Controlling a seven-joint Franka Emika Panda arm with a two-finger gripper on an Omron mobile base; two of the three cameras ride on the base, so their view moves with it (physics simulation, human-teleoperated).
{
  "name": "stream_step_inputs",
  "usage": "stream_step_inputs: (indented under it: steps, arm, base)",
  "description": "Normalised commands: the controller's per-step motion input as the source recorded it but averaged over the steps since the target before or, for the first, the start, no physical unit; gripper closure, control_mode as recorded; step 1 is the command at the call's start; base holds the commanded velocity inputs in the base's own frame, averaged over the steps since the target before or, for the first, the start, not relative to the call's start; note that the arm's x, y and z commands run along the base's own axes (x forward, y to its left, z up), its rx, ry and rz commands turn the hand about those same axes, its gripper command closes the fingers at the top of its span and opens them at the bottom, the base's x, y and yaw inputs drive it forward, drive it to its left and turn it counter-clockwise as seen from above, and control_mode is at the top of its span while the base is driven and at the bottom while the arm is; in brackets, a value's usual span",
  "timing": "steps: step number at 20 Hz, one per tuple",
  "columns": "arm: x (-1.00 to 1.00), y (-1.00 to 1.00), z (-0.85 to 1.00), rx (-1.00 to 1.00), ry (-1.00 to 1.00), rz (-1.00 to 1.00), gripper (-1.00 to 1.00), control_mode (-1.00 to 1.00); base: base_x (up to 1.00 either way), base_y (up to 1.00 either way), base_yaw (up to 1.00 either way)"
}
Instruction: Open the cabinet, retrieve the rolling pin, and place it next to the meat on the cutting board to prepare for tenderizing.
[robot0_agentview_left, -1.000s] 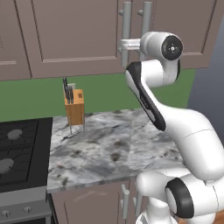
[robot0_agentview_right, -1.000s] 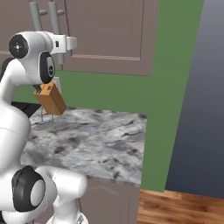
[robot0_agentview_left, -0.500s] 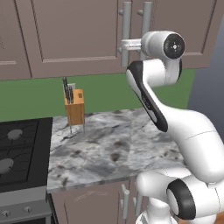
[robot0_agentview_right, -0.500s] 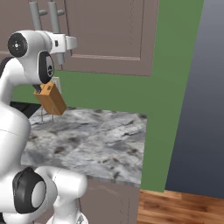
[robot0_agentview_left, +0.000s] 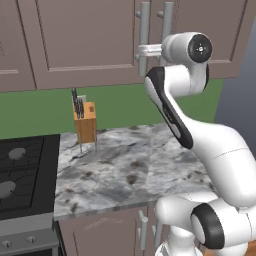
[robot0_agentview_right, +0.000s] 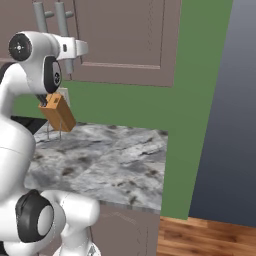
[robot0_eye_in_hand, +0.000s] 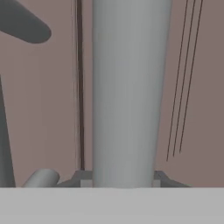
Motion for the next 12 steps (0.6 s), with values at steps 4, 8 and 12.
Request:
stream_step_inputs:
  steps: [4,8,12]
  arm:
    - [0.02,0.02,-0.03,-0.01,0.01,0.04,1.00,-1.00]
    - [0.00,0.01,-0.03,0.00,0.00,0.04,1.00,-1.00]
    - [-0.01,0.00,-0.01,0.00,0.00,0.00,1.00,-1.00]
  base:
    - [0.00,0.00,0.00]
    - [0.00,0.00,0.00]
    - [0.00,0.00,0.00]
